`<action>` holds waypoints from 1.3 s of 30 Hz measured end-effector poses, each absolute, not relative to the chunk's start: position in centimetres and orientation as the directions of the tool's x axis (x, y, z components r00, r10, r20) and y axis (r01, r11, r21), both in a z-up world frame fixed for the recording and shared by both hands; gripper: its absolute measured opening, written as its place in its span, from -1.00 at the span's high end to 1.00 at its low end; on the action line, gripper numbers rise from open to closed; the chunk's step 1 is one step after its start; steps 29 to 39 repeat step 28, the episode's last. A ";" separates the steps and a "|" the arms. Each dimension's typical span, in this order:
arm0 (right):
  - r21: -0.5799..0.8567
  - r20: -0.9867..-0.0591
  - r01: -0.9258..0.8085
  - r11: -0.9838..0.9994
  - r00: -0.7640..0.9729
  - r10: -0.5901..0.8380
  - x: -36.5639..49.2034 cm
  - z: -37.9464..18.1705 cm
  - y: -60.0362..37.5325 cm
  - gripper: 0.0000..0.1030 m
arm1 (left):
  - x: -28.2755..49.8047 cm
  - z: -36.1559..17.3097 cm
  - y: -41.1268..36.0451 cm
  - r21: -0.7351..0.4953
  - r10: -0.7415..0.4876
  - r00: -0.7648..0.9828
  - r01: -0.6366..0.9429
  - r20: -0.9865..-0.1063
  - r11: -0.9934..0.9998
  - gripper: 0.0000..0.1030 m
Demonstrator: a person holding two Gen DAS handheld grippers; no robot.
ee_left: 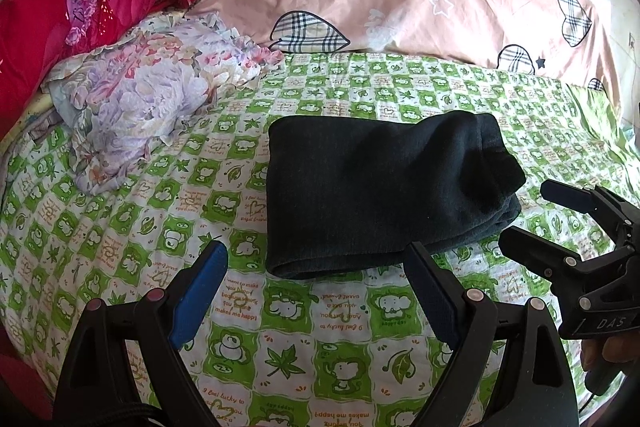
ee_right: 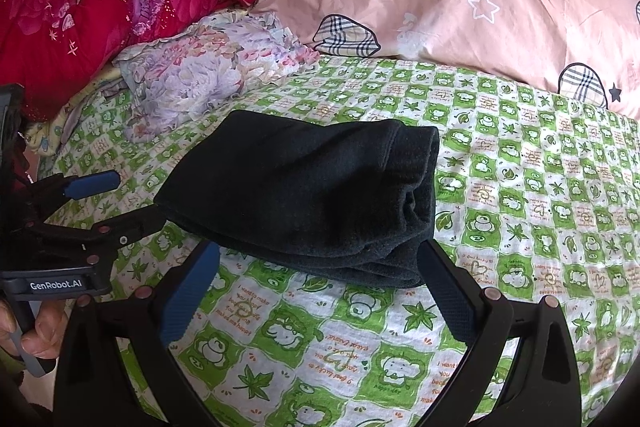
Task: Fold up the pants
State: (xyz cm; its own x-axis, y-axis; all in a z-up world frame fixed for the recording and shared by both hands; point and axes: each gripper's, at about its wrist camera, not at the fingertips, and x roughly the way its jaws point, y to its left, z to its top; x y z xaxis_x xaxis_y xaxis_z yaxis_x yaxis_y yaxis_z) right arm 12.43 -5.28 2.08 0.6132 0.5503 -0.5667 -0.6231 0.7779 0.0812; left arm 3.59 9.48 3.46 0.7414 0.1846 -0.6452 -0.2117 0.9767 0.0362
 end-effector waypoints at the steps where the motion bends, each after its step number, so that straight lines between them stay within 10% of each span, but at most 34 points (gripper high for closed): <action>1: 0.082 -0.566 -0.622 0.778 0.614 0.551 12.3 2.1 -5.2 -0.93 | 3.6 3.5 9.5 0.036 0.185 0.742 -0.212 -0.645 0.977 -0.75; 39: 0.096 -0.573 -0.612 0.785 0.611 0.546 13.2 2.1 -5.6 -0.93 | 4.5 4.1 10.7 -0.002 0.174 0.731 -0.234 -0.660 0.972 -0.71</action>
